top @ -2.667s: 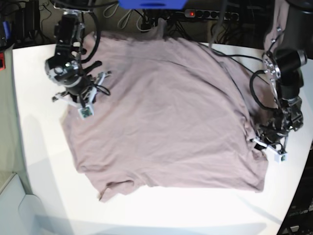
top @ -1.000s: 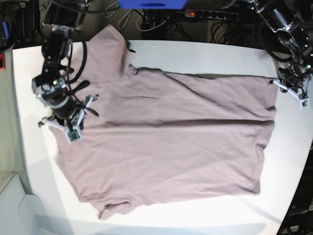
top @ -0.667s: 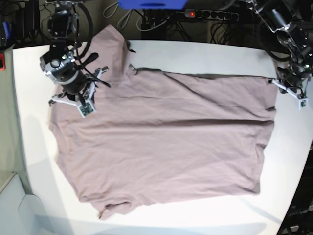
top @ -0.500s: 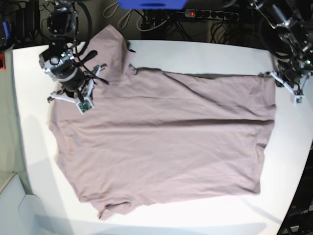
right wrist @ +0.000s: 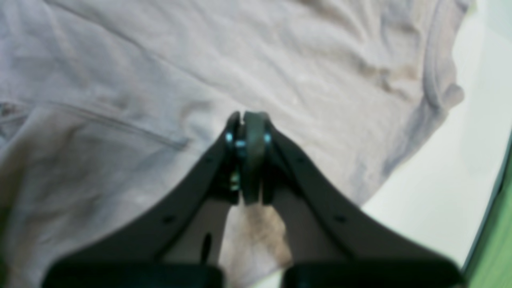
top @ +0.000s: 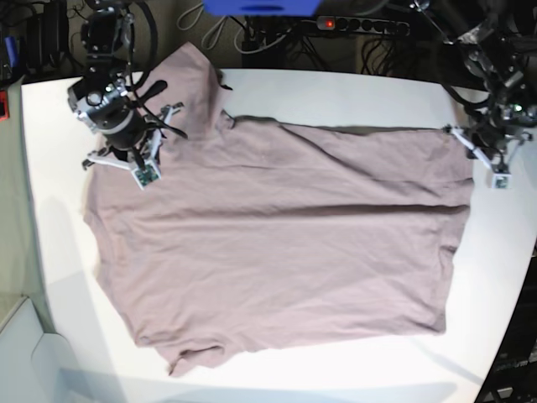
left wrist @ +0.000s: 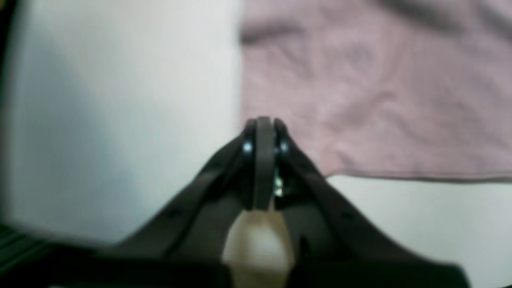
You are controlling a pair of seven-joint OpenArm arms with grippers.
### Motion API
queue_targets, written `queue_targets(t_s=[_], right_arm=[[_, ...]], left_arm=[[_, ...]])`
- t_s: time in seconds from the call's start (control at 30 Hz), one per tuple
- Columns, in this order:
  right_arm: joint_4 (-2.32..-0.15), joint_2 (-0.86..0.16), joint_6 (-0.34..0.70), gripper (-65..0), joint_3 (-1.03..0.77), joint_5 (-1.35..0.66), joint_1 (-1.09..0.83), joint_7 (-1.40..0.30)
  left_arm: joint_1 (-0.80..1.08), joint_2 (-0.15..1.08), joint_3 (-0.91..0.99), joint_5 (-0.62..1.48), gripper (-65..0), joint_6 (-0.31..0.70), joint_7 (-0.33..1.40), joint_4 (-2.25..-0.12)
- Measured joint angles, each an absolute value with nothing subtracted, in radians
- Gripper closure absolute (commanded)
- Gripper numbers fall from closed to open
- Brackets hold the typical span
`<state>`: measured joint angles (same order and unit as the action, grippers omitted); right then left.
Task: Layout the t-shirt on the table in an organized manner, then fold the t-shirt properly
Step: 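Release the shirt and raise both grippers away from the fabric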
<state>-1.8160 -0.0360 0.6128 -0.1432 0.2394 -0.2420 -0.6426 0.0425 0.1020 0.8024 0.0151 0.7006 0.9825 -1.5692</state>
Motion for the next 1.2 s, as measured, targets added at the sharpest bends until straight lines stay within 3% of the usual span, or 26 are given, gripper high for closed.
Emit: queue_targets(t_s=[0.17, 0.5, 0.63, 0.8, 1.1, 1.2], right_arm=[[-1.816, -0.039, 0.612, 0.0, -0.144, 0.239, -0.265, -0.646], [-1.816, -0.060, 0.613, 0.0, -0.165, 0.231, -0.292, -0.632], [-1.816, -0.056, 0.699, 0.0, -0.198, 0.247, -0.293, -0.654], [-1.816, -0.026, 0.699, 0.0, -0.232, 0.239, -0.292, -0.645], [-1.826, -0.025, 0.699, -16.8, -0.241, 0.240, -0.317, -0.644], [-1.849, -0.025, 0.699, -19.6, -0.240, 0.240, -0.319, -0.651]], left_arm=[[-0.017, 0.108, 0.789, 0.035, 0.0, 0.701, 0.905, -1.412], [0.063, 0.219, 0.797, 0.136, 0.0, 0.716, 0.662, -1.236], [0.068, 0.235, 0.803, 0.126, 0.0, 0.716, 0.685, -1.243], [0.074, 0.224, 0.801, 0.075, 0.0, 0.710, 0.783, -1.326], [0.083, 0.216, 0.801, 0.026, -0.9, 0.703, 0.842, -1.394], [0.065, 0.217, 0.801, 0.023, -8.4, 0.702, 0.849, -1.395]])
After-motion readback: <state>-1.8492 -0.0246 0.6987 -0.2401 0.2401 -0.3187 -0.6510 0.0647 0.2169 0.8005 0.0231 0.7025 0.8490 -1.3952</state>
